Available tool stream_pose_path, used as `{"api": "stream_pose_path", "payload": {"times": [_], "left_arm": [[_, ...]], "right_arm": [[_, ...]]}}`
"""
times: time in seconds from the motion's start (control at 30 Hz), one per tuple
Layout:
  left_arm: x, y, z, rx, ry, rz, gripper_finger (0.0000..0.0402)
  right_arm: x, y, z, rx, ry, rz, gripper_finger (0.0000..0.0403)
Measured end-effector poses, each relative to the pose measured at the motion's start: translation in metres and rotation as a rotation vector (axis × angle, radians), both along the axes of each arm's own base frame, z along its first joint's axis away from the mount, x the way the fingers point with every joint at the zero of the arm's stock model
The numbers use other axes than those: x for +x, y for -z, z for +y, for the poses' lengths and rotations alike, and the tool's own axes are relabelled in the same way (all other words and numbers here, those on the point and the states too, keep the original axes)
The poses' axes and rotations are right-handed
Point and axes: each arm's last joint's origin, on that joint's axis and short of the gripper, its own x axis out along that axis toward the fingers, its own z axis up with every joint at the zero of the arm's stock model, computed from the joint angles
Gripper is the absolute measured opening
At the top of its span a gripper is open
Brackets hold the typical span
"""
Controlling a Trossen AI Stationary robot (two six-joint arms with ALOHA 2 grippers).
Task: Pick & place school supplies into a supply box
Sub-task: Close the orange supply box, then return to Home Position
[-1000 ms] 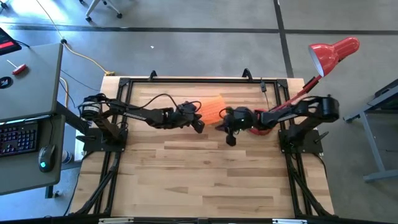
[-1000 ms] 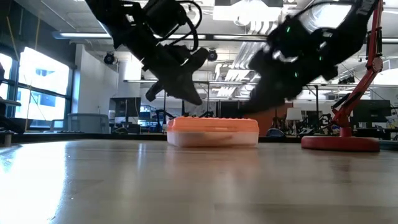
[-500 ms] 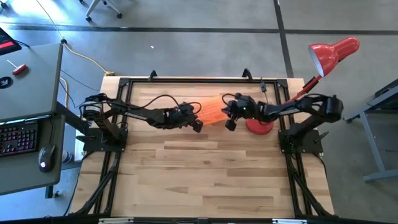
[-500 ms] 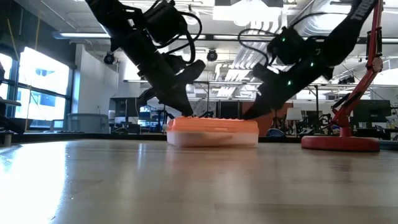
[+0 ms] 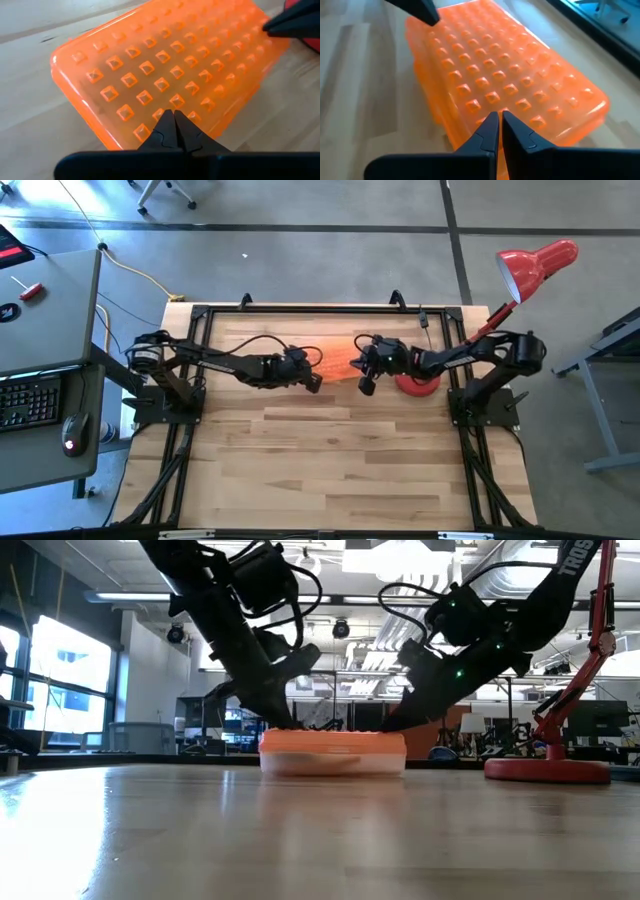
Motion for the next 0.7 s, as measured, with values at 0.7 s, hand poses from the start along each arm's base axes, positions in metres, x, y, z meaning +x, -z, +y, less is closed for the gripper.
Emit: {"api": "stream_pose_path", "payload": {"times": [0.7], "left_arm": [[-0.021,-0.066,-0.043,0.191,0.185,-0.141,0.0009]], "right_arm": [[-0.004,-0.051,0.045,-0.033,-0.22,-0.176,0.0]]}}
